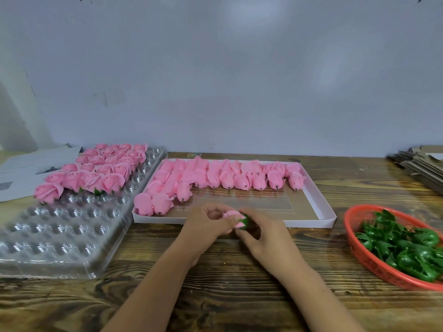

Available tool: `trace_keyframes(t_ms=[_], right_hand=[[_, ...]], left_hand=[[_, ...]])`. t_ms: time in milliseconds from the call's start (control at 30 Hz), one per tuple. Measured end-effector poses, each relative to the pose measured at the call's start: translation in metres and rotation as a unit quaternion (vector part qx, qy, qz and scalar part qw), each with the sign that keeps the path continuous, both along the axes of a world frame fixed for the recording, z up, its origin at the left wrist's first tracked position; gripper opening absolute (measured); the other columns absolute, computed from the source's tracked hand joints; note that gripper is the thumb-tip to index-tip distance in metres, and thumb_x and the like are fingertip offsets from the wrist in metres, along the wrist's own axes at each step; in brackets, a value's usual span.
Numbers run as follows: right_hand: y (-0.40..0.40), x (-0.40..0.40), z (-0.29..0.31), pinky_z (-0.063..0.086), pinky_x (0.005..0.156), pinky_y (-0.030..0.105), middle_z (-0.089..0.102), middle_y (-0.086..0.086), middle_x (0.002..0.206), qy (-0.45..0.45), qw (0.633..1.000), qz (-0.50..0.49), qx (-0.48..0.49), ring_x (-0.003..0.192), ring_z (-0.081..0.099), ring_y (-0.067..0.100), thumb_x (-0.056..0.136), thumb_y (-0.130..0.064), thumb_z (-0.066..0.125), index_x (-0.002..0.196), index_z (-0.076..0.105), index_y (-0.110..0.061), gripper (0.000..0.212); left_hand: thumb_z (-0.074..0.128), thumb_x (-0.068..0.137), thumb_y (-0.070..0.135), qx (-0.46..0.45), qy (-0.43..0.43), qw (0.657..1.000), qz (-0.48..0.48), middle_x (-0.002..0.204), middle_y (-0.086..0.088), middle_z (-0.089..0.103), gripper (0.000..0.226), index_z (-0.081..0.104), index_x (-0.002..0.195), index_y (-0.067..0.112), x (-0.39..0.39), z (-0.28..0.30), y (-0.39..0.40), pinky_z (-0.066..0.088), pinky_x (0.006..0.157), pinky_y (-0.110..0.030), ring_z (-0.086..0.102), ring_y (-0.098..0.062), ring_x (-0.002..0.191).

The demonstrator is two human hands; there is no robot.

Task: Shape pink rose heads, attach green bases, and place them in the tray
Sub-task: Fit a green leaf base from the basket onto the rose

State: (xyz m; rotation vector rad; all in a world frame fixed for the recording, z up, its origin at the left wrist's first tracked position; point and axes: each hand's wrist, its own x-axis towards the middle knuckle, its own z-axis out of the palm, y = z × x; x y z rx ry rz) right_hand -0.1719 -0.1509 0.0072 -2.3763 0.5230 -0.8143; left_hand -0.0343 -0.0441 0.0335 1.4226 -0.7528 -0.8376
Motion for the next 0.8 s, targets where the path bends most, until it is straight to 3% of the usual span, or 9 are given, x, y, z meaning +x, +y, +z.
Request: trace_keyframes(t_ms=[100, 267, 367, 500, 567, 667, 800], right_hand=[[0.001, 0.000, 0.001, 0.050, 0.084, 0.023, 0.071, -0.018, 0.107, -0.024, 1.000, -0.009, 0.001, 0.095, 0.063, 0.001, 0.090, -0.029, 0.068, 0.126, 0.063, -0.036, 0.037], [0.004, 0.002, 0.005, 0.045, 0.090, 0.014, 0.069, -0.025, 0.114, -0.043, 0.994, 0.046, 0.089, 0.107, 0.061, -0.006, 0.096, -0.032, 0.059, 0.128, 0.061, -0.039, 0.033], [0.007, 0.004, 0.006, 0.049, 0.099, 0.032, 0.071, -0.014, 0.116, -0.048, 0.983, 0.074, 0.161, 0.110, 0.064, 0.010, 0.099, -0.025, 0.060, 0.131, 0.061, -0.038, 0.035], [0.015, 0.004, 0.011, 0.057, 0.090, 0.049, 0.073, 0.004, 0.111, -0.062, 0.948, 0.125, 0.285, 0.106, 0.068, 0.023, 0.101, -0.030, 0.057, 0.126, 0.065, -0.030, 0.027], [0.018, 0.004, 0.013, 0.060, 0.088, 0.042, 0.073, 0.002, 0.112, -0.050, 0.935, 0.145, 0.321, 0.107, 0.068, 0.019, 0.098, -0.036, 0.055, 0.123, 0.066, -0.028, 0.028], [0.020, 0.003, 0.012, 0.059, 0.082, 0.031, 0.073, -0.001, 0.104, -0.033, 0.924, 0.170, 0.342, 0.101, 0.068, 0.014, 0.102, -0.017, 0.053, 0.115, 0.066, -0.028, 0.022], [0.021, 0.001, 0.017, 0.055, 0.079, 0.024, 0.071, -0.013, 0.092, -0.013, 0.909, 0.203, 0.363, 0.092, 0.066, 0.004, 0.094, -0.020, 0.060, 0.104, 0.068, -0.046, 0.029]], left_hand=[[0.081, 0.085, 0.017, -0.008, -0.022, 1.000, 0.007, 0.095, 0.006, 0.079, 0.014, 0.079, 0.091, 0.029, -0.002, 0.000, -0.002, 0.057, 0.069, -0.017, 0.074, -0.007, 0.090], [0.083, 0.081, 0.021, -0.031, -0.086, 0.996, -0.013, 0.103, 0.015, 0.076, 0.032, 0.073, 0.100, 0.045, -0.001, 0.001, 0.000, 0.051, 0.073, -0.008, 0.070, 0.001, 0.093], [0.086, 0.079, 0.020, -0.068, -0.114, 0.991, 0.014, 0.108, 0.020, 0.072, 0.042, 0.070, 0.106, 0.048, 0.000, 0.000, 0.000, 0.051, 0.080, -0.010, 0.067, 0.002, 0.101], [0.086, 0.078, 0.024, -0.088, -0.087, 0.992, -0.024, 0.106, 0.014, 0.073, 0.040, 0.071, 0.108, 0.045, -0.002, 0.001, 0.002, 0.055, 0.076, -0.015, 0.070, -0.003, 0.097], [0.086, 0.073, 0.034, -0.076, -0.065, 0.994, -0.044, 0.105, 0.006, 0.075, 0.039, 0.072, 0.108, 0.044, -0.004, 0.002, 0.004, 0.056, 0.075, -0.017, 0.072, -0.009, 0.097], [0.081, 0.071, 0.047, -0.052, -0.073, 0.994, -0.067, 0.112, 0.010, 0.075, 0.032, 0.075, 0.102, 0.041, -0.005, 0.004, 0.005, 0.057, 0.074, -0.022, 0.072, -0.011, 0.101], [0.075, 0.083, 0.042, -0.049, -0.086, 0.991, -0.087, 0.109, 0.004, 0.076, 0.014, 0.078, 0.095, 0.035, -0.010, 0.006, 0.006, 0.060, 0.081, -0.028, 0.073, -0.015, 0.101]])
